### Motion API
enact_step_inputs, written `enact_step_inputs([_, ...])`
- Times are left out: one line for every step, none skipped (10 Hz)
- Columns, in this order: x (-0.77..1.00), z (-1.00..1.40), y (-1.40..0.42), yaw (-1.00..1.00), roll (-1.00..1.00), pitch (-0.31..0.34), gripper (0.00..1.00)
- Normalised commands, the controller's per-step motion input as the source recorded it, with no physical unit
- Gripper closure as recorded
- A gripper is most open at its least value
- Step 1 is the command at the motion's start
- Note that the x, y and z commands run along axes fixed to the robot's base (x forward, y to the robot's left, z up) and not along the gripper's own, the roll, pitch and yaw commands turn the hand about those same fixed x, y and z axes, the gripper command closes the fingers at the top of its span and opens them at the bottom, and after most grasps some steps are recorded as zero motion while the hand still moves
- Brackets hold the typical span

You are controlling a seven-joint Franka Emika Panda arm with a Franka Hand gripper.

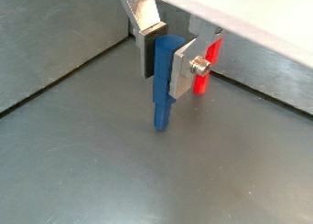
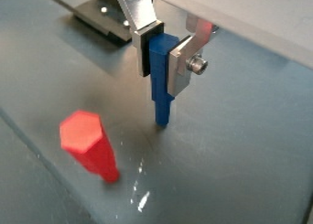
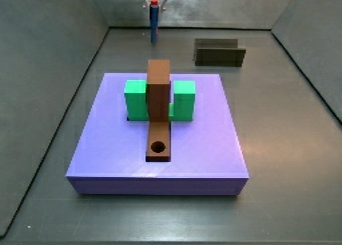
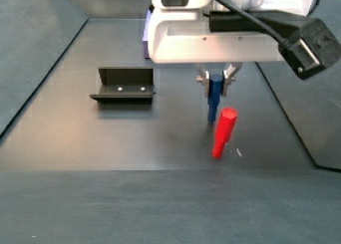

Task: Pick up the blue object. Move up. Move to above the board. Insert the blue object.
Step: Pick up the blue object.

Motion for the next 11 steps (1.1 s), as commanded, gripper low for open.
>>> enact_step_inputs([0.0, 0.0, 0.0, 0.0, 0.0, 0.0, 1.0])
enact_step_inputs([0.0, 0.0, 0.0, 0.0, 0.0, 0.0, 1.0])
enact_step_inputs([0.0, 0.0, 0.0, 0.0, 0.0, 0.0, 1.0])
enact_step_inputs([0.0, 0.0, 0.0, 0.0, 0.0, 0.0, 1.0])
enact_step_inputs([0.0, 0.0, 0.0, 0.0, 0.0, 0.0, 1.0])
enact_step_inputs([0.0, 0.0, 0.0, 0.0, 0.0, 0.0, 1.0])
enact_step_inputs([0.0, 0.0, 0.0, 0.0, 0.0, 0.0, 1.0])
enact_step_inputs([0.0, 0.0, 0.0, 0.0, 0.0, 0.0, 1.0])
enact_step_inputs([0.0, 0.0, 0.0, 0.0, 0.0, 0.0, 1.0])
enact_step_inputs([0.0, 0.0, 0.0, 0.0, 0.0, 0.0, 1.0])
enact_step_inputs([0.0, 0.0, 0.0, 0.0, 0.0, 0.0, 1.0])
